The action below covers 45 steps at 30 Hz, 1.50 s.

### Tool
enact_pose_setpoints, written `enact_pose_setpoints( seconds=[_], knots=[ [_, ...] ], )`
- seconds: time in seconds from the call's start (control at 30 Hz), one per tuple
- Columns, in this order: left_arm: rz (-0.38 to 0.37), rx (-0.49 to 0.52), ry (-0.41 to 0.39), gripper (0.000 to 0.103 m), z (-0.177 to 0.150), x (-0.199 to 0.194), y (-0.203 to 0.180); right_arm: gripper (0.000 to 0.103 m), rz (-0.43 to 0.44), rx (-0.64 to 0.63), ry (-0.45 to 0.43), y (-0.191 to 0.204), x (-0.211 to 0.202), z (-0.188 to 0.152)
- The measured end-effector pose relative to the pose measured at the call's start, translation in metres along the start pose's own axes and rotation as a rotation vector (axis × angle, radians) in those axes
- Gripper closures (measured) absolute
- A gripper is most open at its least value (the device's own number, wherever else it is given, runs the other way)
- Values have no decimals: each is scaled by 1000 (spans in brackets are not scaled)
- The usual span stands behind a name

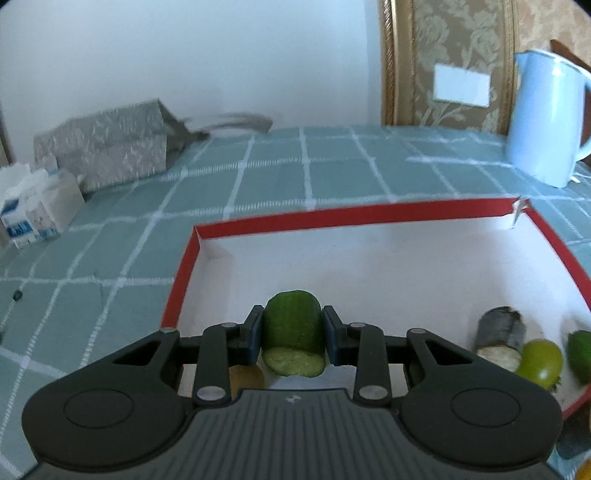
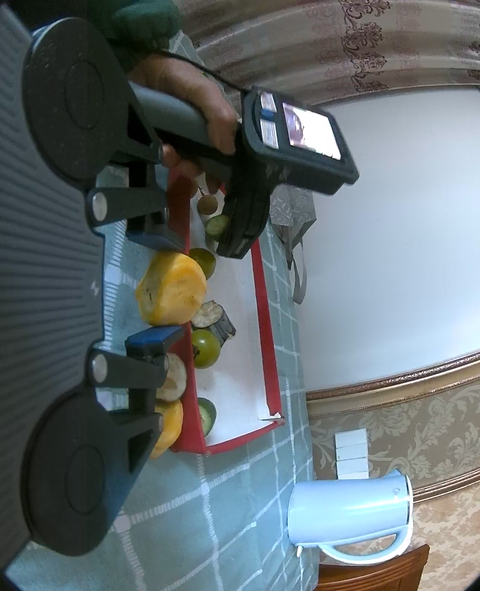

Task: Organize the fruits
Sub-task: 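Lower the cucumber into the tray and open the left gripper while the right holds the mango, then lift the mango chunk with the right gripper toward the tray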

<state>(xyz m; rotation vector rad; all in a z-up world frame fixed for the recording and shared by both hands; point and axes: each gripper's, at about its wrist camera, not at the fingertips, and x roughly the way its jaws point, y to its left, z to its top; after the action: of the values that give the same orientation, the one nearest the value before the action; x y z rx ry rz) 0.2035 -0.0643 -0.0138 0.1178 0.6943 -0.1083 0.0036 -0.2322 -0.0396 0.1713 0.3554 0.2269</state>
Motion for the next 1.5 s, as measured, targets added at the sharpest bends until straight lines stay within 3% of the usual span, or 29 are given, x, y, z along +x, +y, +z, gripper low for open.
enact_pose_setpoints(
  seconds=[0.17,0.23,0.27,0.3,0.43,0.57,0.67,0.9,1.1,1.3,1.5],
  knots=[
    [27,-12,3,70,6,6,1,62,3,1,3,0,0,0],
    [31,2,-8,57,5,8,2,62,4,2,6,0,0,0],
    [33,8,-13,41,5,7,2,62,3,4,8,0,0,0],
    [40,11,-25,32,4,5,3,62,4,6,8,0,0,0],
    [76,3,-115,22,2,-17,8,62,4,6,10,0,0,0],
    [84,-35,-176,21,-7,-47,19,62,4,11,14,-1,1,0],
    [47,-84,-208,19,-22,-74,29,62,4,12,18,-1,3,0],
    [-17,-159,-200,17,-65,-110,40,62,-1,9,11,0,2,0],
    [13,-144,-177,17,-92,-109,38,62,-1,11,17,-2,3,0],
    [-18,-154,-110,17,-102,-92,40,62,-8,16,36,-3,7,1],
    [-30,-167,-102,17,-106,-91,44,62,-18,9,47,-1,9,1]
  ],
)
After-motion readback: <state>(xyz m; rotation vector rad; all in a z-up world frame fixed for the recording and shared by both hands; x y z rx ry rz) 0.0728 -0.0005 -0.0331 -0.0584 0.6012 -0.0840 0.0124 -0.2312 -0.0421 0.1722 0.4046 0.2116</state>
